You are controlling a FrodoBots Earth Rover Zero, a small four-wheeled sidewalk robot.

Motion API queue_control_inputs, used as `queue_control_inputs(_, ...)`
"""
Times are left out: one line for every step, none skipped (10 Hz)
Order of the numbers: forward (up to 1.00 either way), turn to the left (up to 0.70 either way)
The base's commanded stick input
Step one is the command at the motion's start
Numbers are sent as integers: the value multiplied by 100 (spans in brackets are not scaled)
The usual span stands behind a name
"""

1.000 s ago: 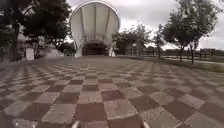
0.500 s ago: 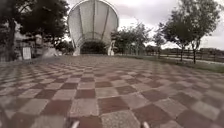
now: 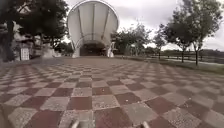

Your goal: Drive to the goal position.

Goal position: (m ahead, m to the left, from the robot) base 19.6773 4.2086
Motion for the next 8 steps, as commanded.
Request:
queue_control_inputs(50, 0)
queue_control_inputs(50, 0)
queue_control_inputs(50, 0)
queue_control_inputs(50, 0)
queue_control_inputs(50, 0)
queue_control_inputs(50, 0)
queue_control_inputs(50, 0)
queue_control_inputs(50, 0)
